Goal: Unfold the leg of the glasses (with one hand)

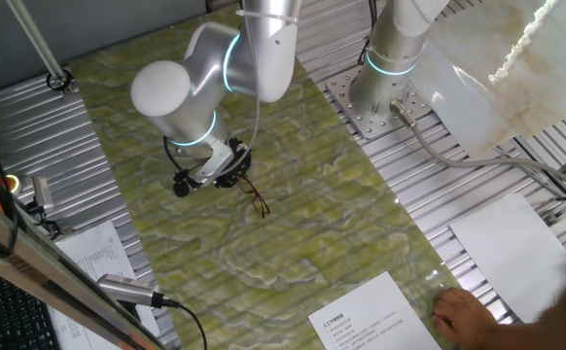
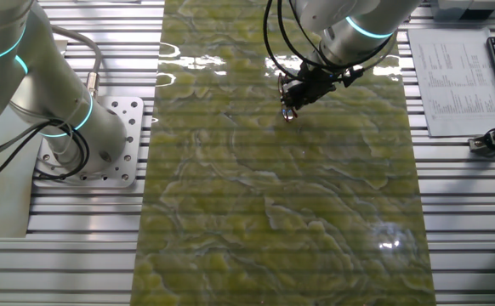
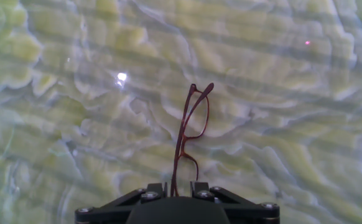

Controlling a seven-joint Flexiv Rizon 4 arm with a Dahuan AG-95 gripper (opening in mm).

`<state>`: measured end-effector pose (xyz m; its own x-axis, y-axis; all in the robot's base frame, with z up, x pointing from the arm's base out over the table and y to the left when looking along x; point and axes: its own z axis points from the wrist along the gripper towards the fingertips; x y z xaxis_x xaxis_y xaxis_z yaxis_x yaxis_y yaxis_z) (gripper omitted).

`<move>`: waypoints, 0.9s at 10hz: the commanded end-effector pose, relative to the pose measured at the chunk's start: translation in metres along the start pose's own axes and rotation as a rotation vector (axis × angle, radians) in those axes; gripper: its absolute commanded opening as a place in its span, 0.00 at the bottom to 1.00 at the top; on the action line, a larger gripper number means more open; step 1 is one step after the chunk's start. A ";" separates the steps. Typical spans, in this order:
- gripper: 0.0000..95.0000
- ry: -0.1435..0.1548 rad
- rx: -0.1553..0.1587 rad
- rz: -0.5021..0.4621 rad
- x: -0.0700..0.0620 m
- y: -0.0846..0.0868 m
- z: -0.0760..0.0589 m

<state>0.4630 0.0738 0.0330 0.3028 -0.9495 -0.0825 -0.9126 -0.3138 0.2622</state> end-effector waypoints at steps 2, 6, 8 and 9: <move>0.00 0.000 -0.001 0.004 0.000 0.000 0.000; 0.00 -0.006 0.000 0.009 0.000 0.000 0.000; 0.00 -0.011 0.001 0.014 0.000 0.000 0.000; 0.00 -0.013 0.001 0.018 0.000 0.001 -0.001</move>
<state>0.4629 0.0732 0.0341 0.2805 -0.9555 -0.0915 -0.9187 -0.2949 0.2628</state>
